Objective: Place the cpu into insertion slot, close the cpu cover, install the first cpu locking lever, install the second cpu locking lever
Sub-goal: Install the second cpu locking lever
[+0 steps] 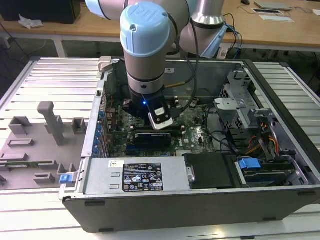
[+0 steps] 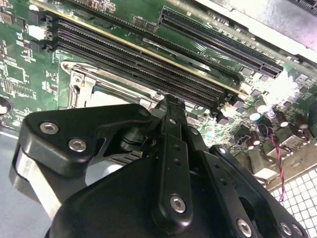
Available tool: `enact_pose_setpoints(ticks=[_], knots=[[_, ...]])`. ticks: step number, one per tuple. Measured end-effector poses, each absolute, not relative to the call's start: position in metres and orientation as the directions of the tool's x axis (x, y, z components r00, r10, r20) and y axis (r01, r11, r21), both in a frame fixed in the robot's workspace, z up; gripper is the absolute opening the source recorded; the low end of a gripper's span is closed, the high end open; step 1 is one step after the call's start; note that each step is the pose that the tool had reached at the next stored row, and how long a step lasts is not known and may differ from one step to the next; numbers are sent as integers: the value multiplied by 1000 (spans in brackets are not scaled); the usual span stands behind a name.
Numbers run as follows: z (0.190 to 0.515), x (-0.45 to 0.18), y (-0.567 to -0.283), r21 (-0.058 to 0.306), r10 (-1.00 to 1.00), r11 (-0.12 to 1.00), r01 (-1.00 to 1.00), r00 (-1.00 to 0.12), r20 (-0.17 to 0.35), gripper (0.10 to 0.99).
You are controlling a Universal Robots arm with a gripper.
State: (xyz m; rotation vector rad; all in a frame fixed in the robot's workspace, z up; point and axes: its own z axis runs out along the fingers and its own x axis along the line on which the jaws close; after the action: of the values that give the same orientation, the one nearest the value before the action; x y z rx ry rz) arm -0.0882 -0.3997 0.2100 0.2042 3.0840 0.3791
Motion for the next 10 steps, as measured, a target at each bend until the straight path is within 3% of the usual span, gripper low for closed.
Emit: enact_pose_setpoints(ticks=[10], knots=[[206,-91,-400,261,133,957,126,-991,-9,106]])
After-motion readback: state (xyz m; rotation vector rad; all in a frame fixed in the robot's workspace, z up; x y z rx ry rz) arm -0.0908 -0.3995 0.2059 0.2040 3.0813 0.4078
